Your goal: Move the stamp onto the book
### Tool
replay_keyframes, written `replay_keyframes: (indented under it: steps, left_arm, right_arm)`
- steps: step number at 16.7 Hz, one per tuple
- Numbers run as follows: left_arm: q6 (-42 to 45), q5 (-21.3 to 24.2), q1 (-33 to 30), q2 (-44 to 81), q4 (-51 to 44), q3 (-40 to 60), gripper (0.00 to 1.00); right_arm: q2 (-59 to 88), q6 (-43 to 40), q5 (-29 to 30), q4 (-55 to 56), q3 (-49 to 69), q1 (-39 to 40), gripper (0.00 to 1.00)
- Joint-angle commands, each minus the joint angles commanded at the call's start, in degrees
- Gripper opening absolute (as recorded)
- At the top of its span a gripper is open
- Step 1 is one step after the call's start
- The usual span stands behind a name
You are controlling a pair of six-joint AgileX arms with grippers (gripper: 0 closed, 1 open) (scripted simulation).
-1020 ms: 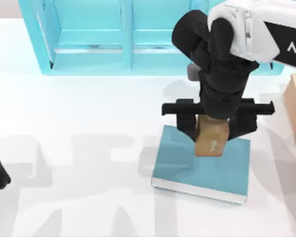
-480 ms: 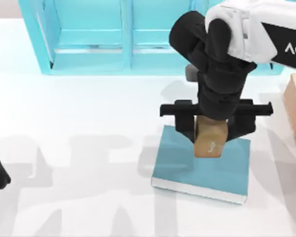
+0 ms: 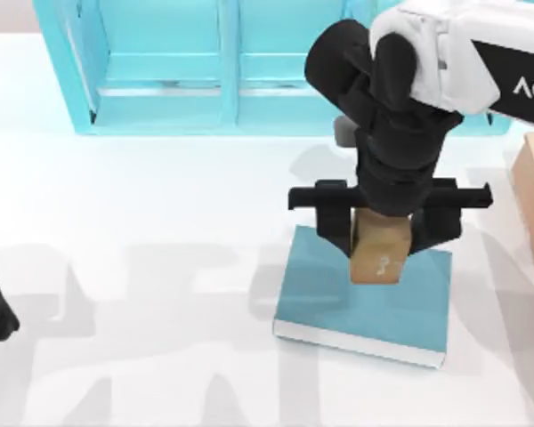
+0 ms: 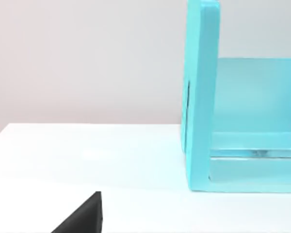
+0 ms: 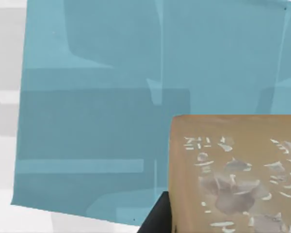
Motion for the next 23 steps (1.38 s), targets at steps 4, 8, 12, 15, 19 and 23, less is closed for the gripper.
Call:
replay_keyframes:
  steps: [4,8,12,15,19,23]
  left_arm:
    - [0.0,0.0,0.0,0.0,0.0,0.0,1.0]
    - [0.0,0.0,0.0,0.0,0.0,0.0,1.0]
    - [0.0,0.0,0.0,0.0,0.0,0.0,1.0]
    - [0.0,0.0,0.0,0.0,0.0,0.0,1.0]
    - [0.0,0.0,0.0,0.0,0.0,0.0,1.0]
    - [0.0,0.0,0.0,0.0,0.0,0.0,1.0]
  right_arm:
    - [0.0,0.0,0.0,0.0,0.0,0.0,0.68]
    - [0.0,0.0,0.0,0.0,0.0,0.0,0.98]
    - [0.0,0.0,0.0,0.0,0.0,0.0,1.0]
    - [0.0,0.0,0.0,0.0,0.0,0.0,1.0]
    - [0.0,0.1,-0.1,-1.0,1.0,-0.1,1.0]
    - [-0.3,0.0,0.0,-5.8,5.2,-0.1,1.0]
